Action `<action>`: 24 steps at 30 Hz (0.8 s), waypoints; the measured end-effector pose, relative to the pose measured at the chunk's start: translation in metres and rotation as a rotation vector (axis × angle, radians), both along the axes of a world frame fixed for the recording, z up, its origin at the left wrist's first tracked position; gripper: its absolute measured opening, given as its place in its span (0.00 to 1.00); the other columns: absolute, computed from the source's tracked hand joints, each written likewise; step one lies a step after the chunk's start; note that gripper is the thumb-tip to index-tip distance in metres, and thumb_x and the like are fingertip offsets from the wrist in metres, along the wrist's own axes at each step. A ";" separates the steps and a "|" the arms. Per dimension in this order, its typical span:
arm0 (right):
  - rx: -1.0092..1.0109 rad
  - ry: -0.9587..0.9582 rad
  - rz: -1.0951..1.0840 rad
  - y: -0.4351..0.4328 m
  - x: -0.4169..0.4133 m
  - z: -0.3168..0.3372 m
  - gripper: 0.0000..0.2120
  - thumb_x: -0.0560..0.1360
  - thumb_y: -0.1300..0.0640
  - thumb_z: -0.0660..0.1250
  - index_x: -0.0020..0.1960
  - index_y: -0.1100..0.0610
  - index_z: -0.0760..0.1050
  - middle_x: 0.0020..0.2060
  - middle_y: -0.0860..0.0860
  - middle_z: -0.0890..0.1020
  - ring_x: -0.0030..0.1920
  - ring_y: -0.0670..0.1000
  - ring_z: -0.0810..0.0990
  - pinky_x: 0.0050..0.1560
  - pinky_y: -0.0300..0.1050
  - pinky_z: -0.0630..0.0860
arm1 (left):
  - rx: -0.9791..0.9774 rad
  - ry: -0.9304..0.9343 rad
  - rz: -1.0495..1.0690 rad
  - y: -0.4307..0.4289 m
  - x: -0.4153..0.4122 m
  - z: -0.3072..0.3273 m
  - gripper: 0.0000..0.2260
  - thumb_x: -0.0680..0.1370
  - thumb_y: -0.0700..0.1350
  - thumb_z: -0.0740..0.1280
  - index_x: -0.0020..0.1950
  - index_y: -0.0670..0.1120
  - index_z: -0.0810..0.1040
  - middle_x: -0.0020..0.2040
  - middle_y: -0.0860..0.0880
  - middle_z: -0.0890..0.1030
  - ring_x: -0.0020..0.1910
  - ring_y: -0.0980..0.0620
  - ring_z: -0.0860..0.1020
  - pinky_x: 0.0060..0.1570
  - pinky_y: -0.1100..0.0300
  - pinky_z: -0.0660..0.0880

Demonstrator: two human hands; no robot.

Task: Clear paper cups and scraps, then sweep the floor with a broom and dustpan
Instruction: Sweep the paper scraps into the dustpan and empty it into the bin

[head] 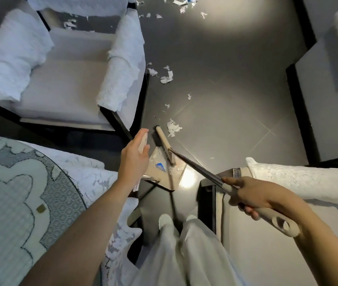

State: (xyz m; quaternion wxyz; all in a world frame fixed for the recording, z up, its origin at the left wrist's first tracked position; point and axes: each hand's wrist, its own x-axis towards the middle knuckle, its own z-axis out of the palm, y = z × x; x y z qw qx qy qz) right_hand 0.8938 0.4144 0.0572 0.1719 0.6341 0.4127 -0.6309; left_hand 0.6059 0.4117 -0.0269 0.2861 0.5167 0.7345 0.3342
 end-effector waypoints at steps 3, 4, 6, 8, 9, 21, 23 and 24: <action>0.054 -0.012 -0.142 0.008 0.006 0.009 0.31 0.77 0.68 0.58 0.75 0.44 0.59 0.23 0.53 0.68 0.18 0.46 0.65 0.19 0.35 0.65 | 0.002 -0.020 -0.042 0.013 0.004 0.006 0.17 0.80 0.40 0.63 0.66 0.57 0.71 0.52 0.47 0.76 0.49 0.51 0.74 0.37 0.79 0.67; 0.069 -0.015 -0.197 0.011 0.010 0.012 0.30 0.78 0.68 0.57 0.74 0.45 0.60 0.23 0.53 0.68 0.18 0.46 0.65 0.19 0.34 0.65 | 0.004 -0.026 -0.058 0.018 0.006 0.009 0.17 0.81 0.41 0.63 0.66 0.57 0.71 0.52 0.47 0.76 0.49 0.51 0.74 0.39 0.76 0.67; 0.095 -0.031 -0.292 0.018 0.017 0.017 0.29 0.78 0.68 0.55 0.74 0.46 0.60 0.22 0.53 0.67 0.17 0.45 0.64 0.18 0.33 0.64 | 0.022 -0.031 -0.087 0.030 0.010 0.012 0.17 0.80 0.40 0.63 0.65 0.58 0.71 0.53 0.47 0.76 0.49 0.52 0.74 0.43 0.69 0.68; 0.119 -0.051 -0.349 0.026 0.024 0.021 0.28 0.79 0.68 0.56 0.74 0.46 0.61 0.19 0.52 0.67 0.16 0.45 0.64 0.18 0.33 0.64 | 0.022 -0.024 -0.105 0.041 0.018 0.014 0.17 0.80 0.40 0.62 0.63 0.60 0.70 0.51 0.48 0.76 0.47 0.53 0.74 0.41 0.71 0.67; 0.134 -0.054 -0.371 0.030 0.029 0.022 0.29 0.78 0.69 0.57 0.74 0.47 0.61 0.18 0.51 0.67 0.15 0.45 0.64 0.17 0.33 0.64 | 0.013 -0.016 -0.114 0.045 0.022 0.013 0.17 0.81 0.41 0.62 0.63 0.61 0.69 0.51 0.48 0.75 0.47 0.52 0.74 0.39 0.73 0.66; 0.116 -0.118 -0.561 0.073 0.074 -0.010 0.18 0.78 0.71 0.54 0.62 0.55 0.69 0.19 0.51 0.67 0.17 0.45 0.63 0.17 0.32 0.63 | -0.085 0.108 -0.313 0.089 0.063 0.005 0.20 0.81 0.42 0.60 0.72 0.57 0.67 0.47 0.45 0.74 0.46 0.46 0.74 0.47 0.49 0.75; 0.110 -0.122 -0.555 0.071 0.066 -0.023 0.14 0.77 0.70 0.54 0.56 0.57 0.71 0.19 0.51 0.68 0.17 0.45 0.64 0.18 0.32 0.63 | -0.086 0.116 -0.306 0.095 0.066 0.004 0.20 0.81 0.42 0.60 0.72 0.57 0.67 0.46 0.44 0.73 0.44 0.46 0.74 0.46 0.47 0.75; 0.102 -0.111 -0.560 0.069 0.061 -0.031 0.13 0.77 0.70 0.54 0.55 0.57 0.71 0.21 0.52 0.68 0.18 0.46 0.64 0.18 0.32 0.63 | -0.086 0.116 -0.300 0.098 0.067 0.003 0.20 0.82 0.42 0.60 0.72 0.56 0.67 0.45 0.45 0.73 0.44 0.46 0.74 0.46 0.46 0.75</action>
